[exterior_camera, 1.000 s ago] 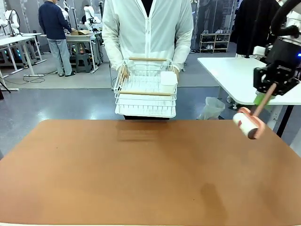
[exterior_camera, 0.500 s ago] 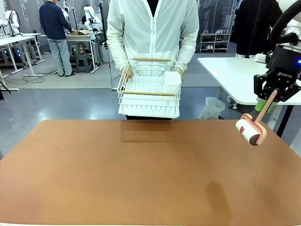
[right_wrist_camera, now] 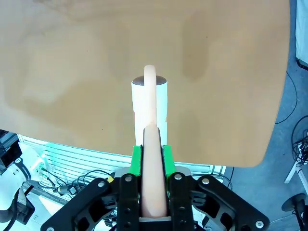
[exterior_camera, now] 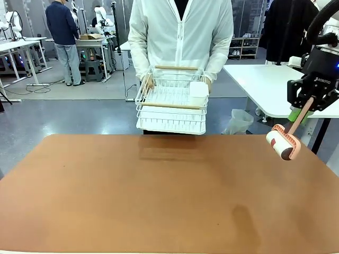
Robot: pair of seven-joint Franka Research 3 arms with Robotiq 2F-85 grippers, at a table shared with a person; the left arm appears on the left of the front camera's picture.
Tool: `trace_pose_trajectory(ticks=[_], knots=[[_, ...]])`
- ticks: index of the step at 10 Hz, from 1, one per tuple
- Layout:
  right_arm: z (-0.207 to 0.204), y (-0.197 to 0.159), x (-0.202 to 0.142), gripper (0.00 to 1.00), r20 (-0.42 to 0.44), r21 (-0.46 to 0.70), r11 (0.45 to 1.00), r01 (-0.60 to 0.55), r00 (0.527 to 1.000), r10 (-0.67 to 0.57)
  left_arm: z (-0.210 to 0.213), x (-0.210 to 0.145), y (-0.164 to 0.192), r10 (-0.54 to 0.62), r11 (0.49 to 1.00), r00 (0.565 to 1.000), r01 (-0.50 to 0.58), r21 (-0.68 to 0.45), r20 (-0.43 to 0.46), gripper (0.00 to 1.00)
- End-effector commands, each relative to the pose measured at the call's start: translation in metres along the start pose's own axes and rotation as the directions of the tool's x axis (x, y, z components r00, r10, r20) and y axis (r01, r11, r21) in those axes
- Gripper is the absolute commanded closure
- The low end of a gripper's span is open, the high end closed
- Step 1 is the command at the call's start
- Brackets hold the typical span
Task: Clean the table.
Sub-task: Place the Lint Roller down when the Dish drying rack is positioned in the middle of the table.
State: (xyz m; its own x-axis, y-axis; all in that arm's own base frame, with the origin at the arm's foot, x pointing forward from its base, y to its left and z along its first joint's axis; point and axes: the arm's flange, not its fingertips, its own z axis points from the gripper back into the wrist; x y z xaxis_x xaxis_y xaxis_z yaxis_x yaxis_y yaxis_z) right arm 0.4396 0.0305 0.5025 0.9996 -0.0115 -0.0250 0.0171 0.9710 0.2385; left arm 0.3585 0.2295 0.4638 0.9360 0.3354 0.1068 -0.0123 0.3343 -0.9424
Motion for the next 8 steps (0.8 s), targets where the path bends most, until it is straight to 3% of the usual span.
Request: trace_pose_trajectory(ticks=[1, 8], knots=[[0.0027, 0.0008, -0.0033, 0.79, 0.000, -0.006, 1.000, -0.006, 1.000, 0.006, 0.0030, -0.0011, -0.0004, -0.005, 1.000, 1.000, 0.005, -0.013, 0.005, 0.00], [0.0027, 0.0008, -0.0033, 0.79, 0.000, -0.006, 1.000, -0.006, 1.000, 0.006, 0.0030, -0.0011, -0.0004, -0.005, 1.000, 1.000, 0.005, -0.013, 0.005, 0.00]])
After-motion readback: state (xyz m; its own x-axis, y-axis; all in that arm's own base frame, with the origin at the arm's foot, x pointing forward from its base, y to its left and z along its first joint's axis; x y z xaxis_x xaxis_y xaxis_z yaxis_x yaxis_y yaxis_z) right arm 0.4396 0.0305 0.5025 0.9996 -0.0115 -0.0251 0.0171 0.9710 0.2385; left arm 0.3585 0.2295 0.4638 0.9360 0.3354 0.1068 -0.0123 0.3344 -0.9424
